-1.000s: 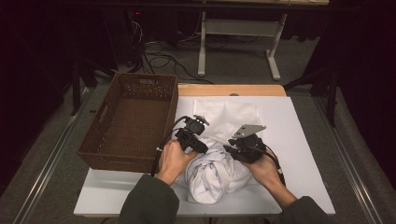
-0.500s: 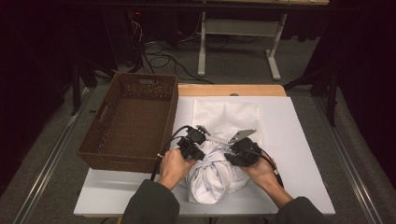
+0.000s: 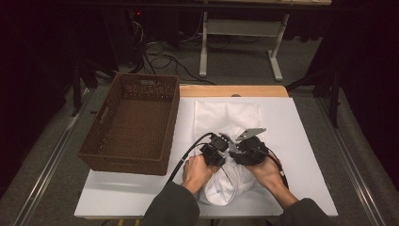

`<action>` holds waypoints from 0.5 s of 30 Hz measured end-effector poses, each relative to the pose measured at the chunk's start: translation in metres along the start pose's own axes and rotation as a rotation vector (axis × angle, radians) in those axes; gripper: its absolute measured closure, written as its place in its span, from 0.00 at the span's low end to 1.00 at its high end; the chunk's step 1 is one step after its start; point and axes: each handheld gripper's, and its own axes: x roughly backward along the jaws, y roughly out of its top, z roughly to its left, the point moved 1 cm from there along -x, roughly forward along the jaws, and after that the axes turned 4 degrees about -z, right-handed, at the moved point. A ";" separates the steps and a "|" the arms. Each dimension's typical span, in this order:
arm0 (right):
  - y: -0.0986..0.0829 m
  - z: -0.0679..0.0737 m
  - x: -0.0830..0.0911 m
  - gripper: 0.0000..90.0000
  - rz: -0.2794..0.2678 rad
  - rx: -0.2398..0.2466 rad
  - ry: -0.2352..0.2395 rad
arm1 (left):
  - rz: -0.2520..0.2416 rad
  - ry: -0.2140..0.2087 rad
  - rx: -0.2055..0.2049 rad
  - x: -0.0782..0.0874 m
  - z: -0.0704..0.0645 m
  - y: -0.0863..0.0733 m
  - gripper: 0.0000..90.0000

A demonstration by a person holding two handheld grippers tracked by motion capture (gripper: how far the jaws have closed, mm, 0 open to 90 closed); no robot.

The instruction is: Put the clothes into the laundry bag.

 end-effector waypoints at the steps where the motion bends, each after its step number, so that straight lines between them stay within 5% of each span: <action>1: 0.000 0.002 0.000 0.65 -0.009 0.002 0.002 | -0.003 -0.004 0.000 0.001 0.001 -0.001 0.96; 6: 0.003 0.006 -0.006 0.60 -0.022 -0.039 0.015 | -0.017 0.000 -0.015 0.013 0.002 -0.006 0.86; 9: 0.005 0.008 -0.013 0.60 -0.013 -0.057 0.005 | -0.043 0.056 -0.050 0.028 0.007 -0.011 0.75; 15: -0.004 0.006 -0.033 0.71 0.091 -0.028 -0.013 | -0.100 0.108 0.012 0.064 0.026 -0.015 0.59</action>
